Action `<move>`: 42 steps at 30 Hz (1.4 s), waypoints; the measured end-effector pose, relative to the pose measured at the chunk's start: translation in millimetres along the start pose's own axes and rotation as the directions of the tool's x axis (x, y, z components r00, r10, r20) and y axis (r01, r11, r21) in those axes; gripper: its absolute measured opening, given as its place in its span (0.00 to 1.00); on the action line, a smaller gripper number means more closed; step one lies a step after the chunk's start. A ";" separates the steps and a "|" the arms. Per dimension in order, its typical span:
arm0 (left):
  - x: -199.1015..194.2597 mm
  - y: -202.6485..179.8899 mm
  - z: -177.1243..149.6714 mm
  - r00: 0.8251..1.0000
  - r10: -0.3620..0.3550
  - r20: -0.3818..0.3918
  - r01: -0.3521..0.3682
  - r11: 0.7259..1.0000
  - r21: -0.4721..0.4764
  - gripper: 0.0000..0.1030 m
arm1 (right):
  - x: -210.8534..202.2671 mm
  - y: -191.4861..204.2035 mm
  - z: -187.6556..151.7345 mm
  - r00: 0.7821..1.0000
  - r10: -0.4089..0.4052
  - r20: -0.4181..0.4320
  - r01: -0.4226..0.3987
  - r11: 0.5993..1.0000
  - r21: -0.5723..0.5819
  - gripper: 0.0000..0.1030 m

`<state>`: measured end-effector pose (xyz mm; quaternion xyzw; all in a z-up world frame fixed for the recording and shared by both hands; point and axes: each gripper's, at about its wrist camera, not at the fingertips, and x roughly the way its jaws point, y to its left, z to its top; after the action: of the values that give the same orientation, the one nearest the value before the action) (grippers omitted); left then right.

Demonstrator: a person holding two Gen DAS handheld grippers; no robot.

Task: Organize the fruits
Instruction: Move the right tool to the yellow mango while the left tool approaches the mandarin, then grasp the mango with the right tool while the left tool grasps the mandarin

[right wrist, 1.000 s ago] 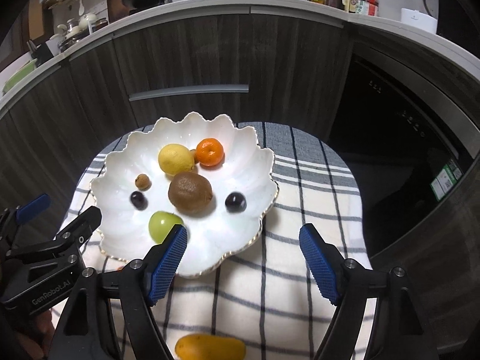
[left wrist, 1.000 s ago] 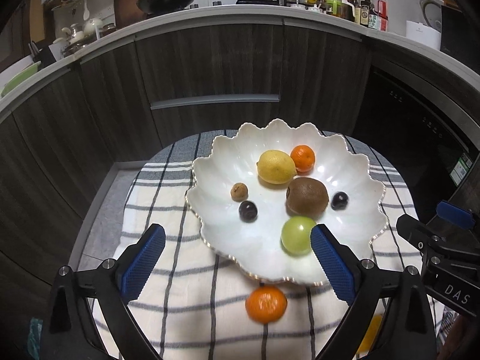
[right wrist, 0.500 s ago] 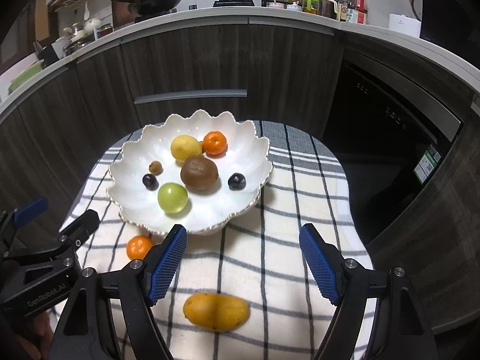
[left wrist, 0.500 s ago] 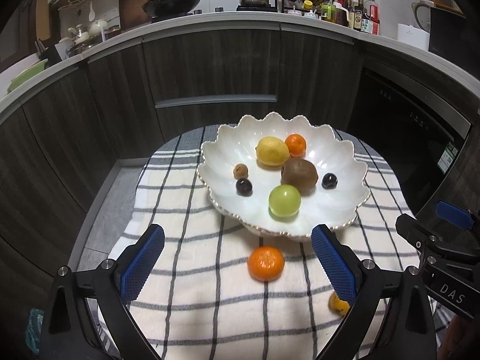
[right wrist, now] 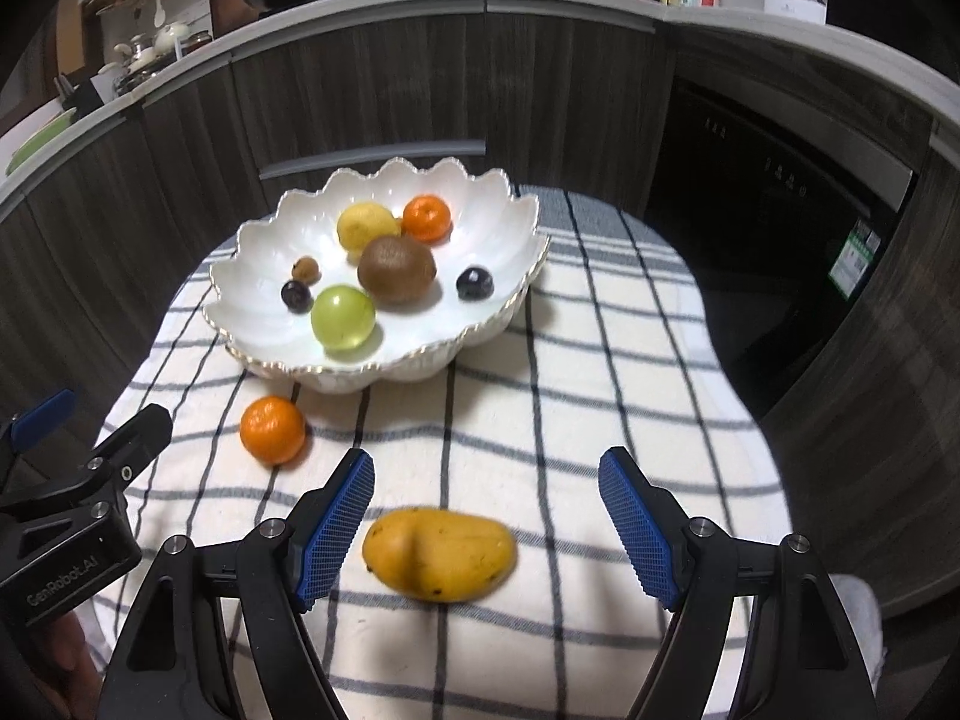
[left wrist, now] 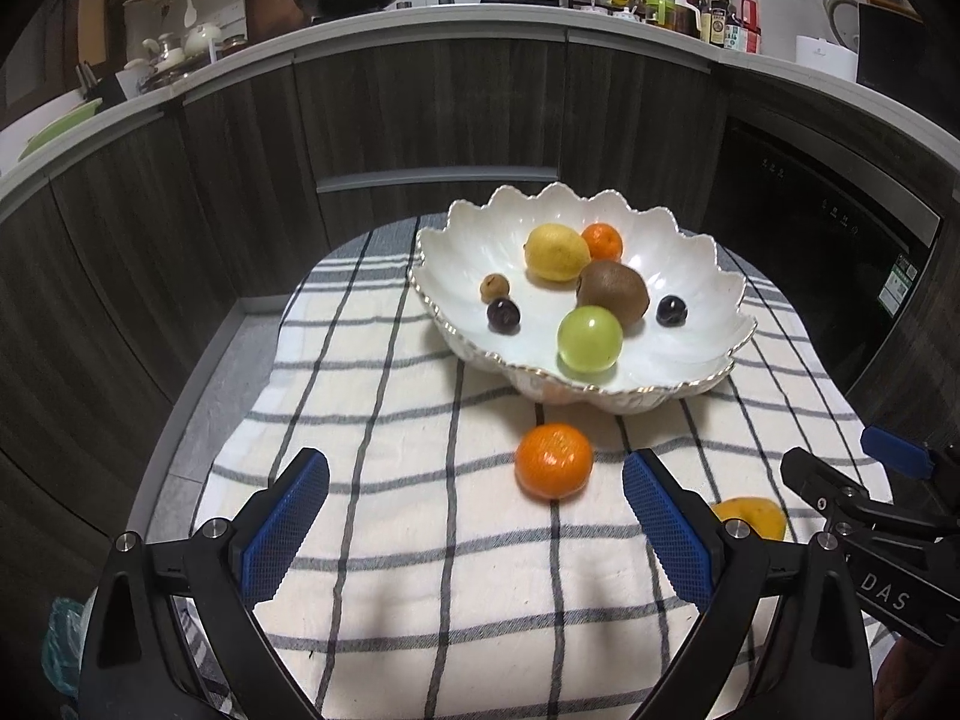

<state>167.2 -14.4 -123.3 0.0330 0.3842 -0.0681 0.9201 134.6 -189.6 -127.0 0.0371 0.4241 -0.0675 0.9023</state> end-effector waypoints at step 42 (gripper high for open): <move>40.2 18.7 -27.8 0.997 0.007 -0.083 -0.009 1.000 -0.022 0.97 | 64.5 23.2 -40.5 0.992 -0.014 -0.127 0.009 0.999 -0.035 0.76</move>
<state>178.5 3.2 -171.4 0.0270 0.4226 -0.0589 0.9040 148.0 -167.5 -202.3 0.0234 0.4819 -0.0629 0.8737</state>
